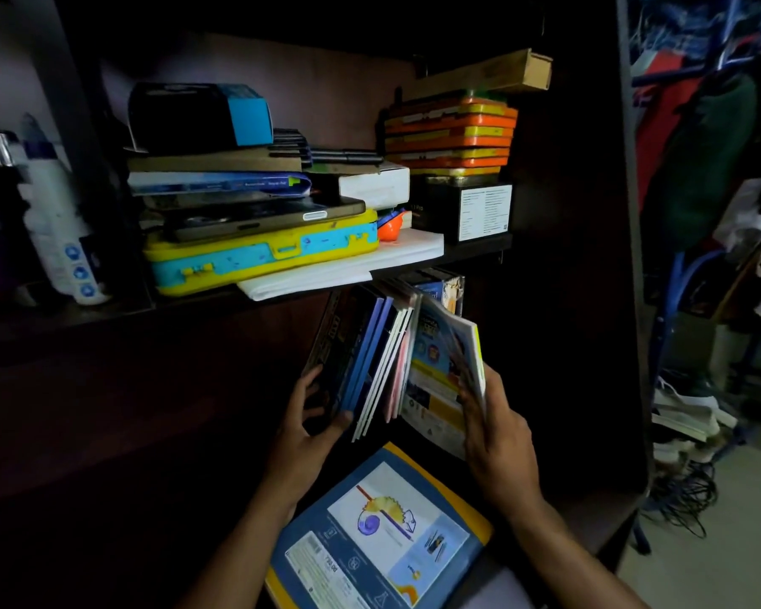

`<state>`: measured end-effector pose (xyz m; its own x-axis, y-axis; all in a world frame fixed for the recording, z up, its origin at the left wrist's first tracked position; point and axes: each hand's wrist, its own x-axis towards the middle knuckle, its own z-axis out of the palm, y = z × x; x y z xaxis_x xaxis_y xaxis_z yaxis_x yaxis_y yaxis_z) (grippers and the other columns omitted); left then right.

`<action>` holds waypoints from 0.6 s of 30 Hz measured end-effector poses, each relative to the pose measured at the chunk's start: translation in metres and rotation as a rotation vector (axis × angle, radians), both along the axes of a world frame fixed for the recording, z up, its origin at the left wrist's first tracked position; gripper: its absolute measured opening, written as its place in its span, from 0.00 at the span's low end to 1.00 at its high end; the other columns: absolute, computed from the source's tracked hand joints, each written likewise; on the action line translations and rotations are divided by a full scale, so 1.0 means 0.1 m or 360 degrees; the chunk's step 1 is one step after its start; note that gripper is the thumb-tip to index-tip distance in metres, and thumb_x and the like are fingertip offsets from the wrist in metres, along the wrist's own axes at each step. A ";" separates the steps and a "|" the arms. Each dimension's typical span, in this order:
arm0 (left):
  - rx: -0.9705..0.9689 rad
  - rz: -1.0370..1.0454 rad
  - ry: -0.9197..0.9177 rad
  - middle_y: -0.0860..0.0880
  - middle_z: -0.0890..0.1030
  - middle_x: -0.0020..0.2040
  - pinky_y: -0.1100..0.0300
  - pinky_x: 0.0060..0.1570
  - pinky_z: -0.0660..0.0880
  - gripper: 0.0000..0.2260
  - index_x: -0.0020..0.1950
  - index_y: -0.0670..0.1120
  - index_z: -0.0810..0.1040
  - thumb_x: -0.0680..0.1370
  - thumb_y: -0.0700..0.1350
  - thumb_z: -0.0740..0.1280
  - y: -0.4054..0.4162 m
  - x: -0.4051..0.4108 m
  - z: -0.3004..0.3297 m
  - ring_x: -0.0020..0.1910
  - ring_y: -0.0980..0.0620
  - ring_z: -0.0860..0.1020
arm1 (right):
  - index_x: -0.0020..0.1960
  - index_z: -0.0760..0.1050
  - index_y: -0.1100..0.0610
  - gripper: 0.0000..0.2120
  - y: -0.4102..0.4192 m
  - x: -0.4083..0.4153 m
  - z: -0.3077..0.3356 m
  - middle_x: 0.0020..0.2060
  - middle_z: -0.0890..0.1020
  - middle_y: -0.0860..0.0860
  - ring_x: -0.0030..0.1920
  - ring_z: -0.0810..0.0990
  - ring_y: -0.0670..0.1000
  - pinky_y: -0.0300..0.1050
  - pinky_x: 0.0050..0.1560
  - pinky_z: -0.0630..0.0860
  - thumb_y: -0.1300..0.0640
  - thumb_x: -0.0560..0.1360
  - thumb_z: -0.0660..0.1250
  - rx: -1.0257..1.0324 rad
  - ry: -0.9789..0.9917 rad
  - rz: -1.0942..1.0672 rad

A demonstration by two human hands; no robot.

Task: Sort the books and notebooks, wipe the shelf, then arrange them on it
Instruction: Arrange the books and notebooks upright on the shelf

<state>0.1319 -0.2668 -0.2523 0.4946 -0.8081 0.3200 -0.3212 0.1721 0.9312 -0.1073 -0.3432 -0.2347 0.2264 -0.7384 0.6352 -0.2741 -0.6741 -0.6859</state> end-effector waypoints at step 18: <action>0.0138 0.0020 -0.0103 0.57 0.69 0.73 0.51 0.63 0.77 0.37 0.74 0.69 0.63 0.74 0.44 0.78 -0.04 0.04 -0.09 0.69 0.56 0.71 | 0.66 0.64 0.53 0.13 -0.47 0.56 0.01 0.50 0.73 0.49 0.46 0.74 0.50 0.55 0.48 0.78 0.52 0.83 0.55 0.0109 0.0282 0.0001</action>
